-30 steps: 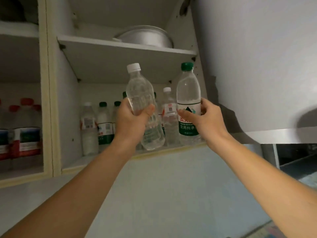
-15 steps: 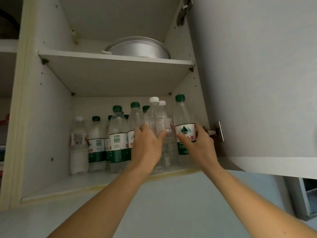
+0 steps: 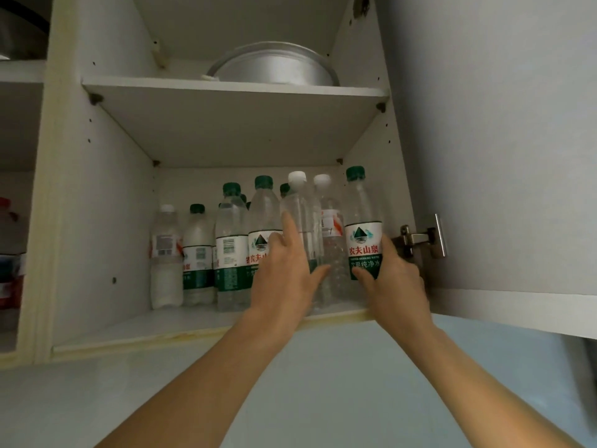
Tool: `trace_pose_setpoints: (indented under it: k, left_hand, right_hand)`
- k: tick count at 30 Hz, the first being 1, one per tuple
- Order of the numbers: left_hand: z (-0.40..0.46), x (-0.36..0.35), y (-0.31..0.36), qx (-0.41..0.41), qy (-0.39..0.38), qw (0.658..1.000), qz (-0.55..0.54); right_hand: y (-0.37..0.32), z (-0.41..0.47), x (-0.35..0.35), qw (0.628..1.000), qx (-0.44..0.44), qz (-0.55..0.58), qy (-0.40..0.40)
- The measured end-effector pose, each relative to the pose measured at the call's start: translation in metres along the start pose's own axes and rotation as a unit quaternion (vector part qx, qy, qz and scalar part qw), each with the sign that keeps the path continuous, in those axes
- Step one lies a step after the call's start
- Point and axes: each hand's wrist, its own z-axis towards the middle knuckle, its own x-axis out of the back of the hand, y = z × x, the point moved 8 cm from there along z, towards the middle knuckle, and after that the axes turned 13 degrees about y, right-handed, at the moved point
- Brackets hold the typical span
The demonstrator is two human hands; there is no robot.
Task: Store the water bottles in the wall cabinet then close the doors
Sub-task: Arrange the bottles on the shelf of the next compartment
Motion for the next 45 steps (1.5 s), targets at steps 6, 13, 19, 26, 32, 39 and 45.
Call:
trace_pose_setpoints:
  k: [6,13,19,26,32,39,45]
  left_hand:
    - [0.001,-0.005,-0.008,0.001,-0.026,0.999,-0.037]
    - [0.06,0.062,-0.085,0.051,0.112,0.99,-0.073]
    - [0.068,0.025,-0.148,0.254,-0.113,0.938,-0.207]
    - [0.059,0.005,-0.149,0.25,-0.19,0.895,-0.318]
    - [0.059,0.014,-0.163,0.245,-0.196,0.887,-0.338]
    - [0.066,0.042,-0.171,0.205,-0.196,0.924,-0.256]
    - [0.079,0.069,-0.182,0.134,-0.191,0.972,-0.037]
  right_hand:
    - [-0.018,-0.024,0.003,0.998,0.064,0.017,0.008]
    - [-0.098,-0.039,-0.005,0.974,0.188,0.128,0.012]
    - [-0.134,-0.036,-0.054,0.973,0.098,0.181,-0.104]
    - [-0.147,-0.049,-0.073,0.975,0.043,0.189,-0.113]
    - [-0.141,-0.043,-0.083,0.962,-0.027,0.232,-0.143]
    - [-0.144,-0.037,-0.123,0.948,-0.105,0.206,-0.218]
    - [-0.146,-0.027,-0.145,0.963,-0.1,0.098,-0.231]
